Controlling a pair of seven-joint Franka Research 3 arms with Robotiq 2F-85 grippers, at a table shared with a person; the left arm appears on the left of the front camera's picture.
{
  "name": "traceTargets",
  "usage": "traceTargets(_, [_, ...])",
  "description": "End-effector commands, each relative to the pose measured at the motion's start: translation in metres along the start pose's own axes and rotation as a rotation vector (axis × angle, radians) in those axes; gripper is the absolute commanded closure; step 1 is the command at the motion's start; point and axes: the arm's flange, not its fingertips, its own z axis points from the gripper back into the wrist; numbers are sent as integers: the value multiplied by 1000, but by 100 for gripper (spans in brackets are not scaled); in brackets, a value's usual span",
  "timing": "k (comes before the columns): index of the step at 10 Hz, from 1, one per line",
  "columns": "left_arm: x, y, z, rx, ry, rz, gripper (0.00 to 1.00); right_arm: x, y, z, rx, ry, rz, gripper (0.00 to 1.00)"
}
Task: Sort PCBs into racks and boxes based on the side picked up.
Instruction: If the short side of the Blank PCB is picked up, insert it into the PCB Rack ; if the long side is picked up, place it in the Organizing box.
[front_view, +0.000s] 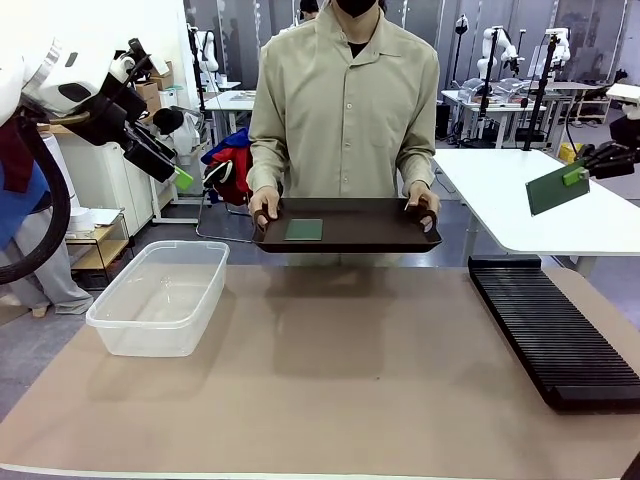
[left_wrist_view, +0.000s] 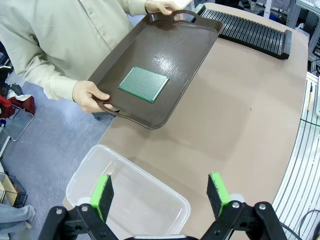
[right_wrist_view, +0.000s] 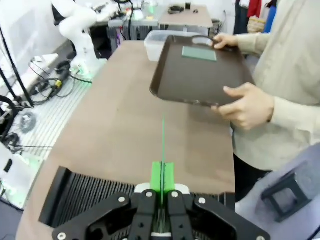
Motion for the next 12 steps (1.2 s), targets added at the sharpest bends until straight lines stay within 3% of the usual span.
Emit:
traceTargets(1, [-2, 1, 0, -12, 5, -14, 0, -13, 3, 11, -47, 68, 4, 98])
traceTargets(4, [-2, 1, 0, -12, 5, -14, 0, -46, 1, 14, -96, 104, 43, 98])
traceTargets(5, [-2, 1, 0, -12, 5, -14, 0, -54, 0, 7, -95, 64, 2, 98])
traceTargets(6, [-2, 1, 0, -12, 5, -14, 0, -38, -3, 20, -96, 70, 21, 98])
traceTargets(9, [-2, 1, 0, -12, 5, -14, 0, -38, -3, 20, -96, 70, 21, 98])
traceTargets(12, [-2, 1, 0, -12, 5, -14, 0, -56, -11, 5, -152, 57, 34, 98])
